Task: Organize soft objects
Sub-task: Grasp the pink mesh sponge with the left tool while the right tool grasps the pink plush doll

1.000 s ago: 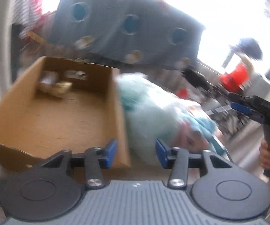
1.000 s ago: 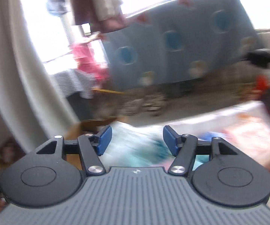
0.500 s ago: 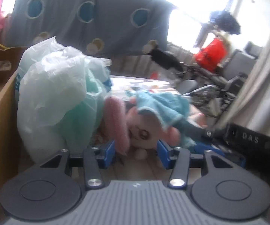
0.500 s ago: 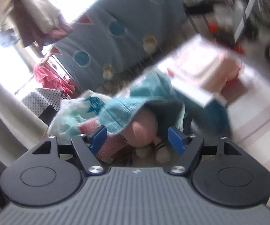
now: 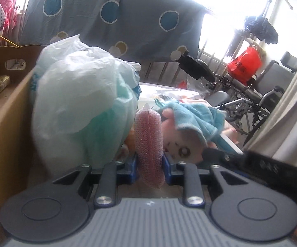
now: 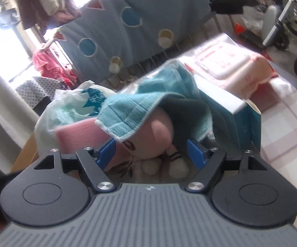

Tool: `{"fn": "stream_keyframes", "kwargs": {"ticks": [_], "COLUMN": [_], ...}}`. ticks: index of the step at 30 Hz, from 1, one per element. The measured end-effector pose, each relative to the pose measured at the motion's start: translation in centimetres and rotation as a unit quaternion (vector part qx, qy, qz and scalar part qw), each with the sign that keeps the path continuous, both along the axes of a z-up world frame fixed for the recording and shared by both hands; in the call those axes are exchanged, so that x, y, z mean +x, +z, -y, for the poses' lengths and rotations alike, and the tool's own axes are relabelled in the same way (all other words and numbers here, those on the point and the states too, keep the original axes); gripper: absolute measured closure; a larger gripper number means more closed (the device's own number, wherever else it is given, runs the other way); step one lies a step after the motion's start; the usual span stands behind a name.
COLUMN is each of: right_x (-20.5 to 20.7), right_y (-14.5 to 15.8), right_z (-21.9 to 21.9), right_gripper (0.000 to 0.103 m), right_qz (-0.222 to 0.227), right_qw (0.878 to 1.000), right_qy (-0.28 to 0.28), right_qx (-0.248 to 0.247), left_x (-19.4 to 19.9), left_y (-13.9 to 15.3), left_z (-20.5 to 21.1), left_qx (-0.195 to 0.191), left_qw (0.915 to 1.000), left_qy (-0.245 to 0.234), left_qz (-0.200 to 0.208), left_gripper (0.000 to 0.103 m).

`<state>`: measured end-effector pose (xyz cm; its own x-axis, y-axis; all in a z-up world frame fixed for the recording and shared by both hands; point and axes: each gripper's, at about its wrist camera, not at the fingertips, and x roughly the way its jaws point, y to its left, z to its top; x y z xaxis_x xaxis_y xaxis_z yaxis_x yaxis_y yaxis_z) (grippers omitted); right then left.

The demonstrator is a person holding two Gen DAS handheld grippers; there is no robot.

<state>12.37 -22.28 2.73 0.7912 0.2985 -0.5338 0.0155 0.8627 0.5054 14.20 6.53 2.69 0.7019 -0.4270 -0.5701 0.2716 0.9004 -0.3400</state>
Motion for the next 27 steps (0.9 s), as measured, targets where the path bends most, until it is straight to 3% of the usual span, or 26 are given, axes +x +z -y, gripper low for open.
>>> {"fn": "stream_keyframes", "kwargs": {"ticks": [3,10,11,12,13,16,22,25,27], "right_x": [1.1,6.4,6.8,7.0,7.1,6.7,3.4,1.1,-0.2], "right_y": [-0.3,-2.0,-2.3,-2.5,-2.5,-2.0,-1.1,-0.7,-1.0], "right_z": [-0.1,-2.9,-3.3,-3.7,-3.9,-4.6,-3.8,-2.1,-0.8], "right_gripper": [0.016,0.004,0.005,0.014,0.034,0.036,0.036,0.035,0.035], "right_qz": [-0.002,-0.048,-0.048,-0.047,-0.047,-0.069,-0.09,-0.108,-0.128], "right_qw": [1.0,0.996,0.995,0.993,0.993,0.991,0.991,0.982,0.962], "right_qy": [-0.005,0.042,0.046,0.047,0.058,0.068,0.102,0.113,0.126], "right_qx": [-0.011,-0.065,-0.08,-0.093,-0.09,-0.091,-0.002,0.107,0.206], "left_x": [-1.1,-1.9,-1.9,-1.8,-1.8,-2.1,-4.1,-5.3,-6.0], "left_y": [0.1,-0.7,-0.7,-0.8,-0.9,-0.9,-0.9,-1.6,-1.9], "left_z": [-1.6,-3.7,-3.8,-3.8,-3.8,-4.0,-5.4,-6.6,-7.2], "left_qx": [-0.011,-0.026,-0.029,-0.029,-0.029,-0.037,-0.067,-0.099,-0.1], "left_qw": [0.9998,0.9989,0.9988,0.9988,0.9989,0.9984,0.9958,0.9909,0.9898], "left_qy": [-0.002,-0.003,-0.003,-0.002,-0.002,-0.002,-0.005,0.0,0.005], "left_qz": [-0.017,-0.038,-0.039,-0.039,-0.038,-0.043,-0.062,-0.091,-0.102], "left_gripper": [0.076,0.075,0.075,0.075,0.075,0.075,0.075,0.075,0.075]}}
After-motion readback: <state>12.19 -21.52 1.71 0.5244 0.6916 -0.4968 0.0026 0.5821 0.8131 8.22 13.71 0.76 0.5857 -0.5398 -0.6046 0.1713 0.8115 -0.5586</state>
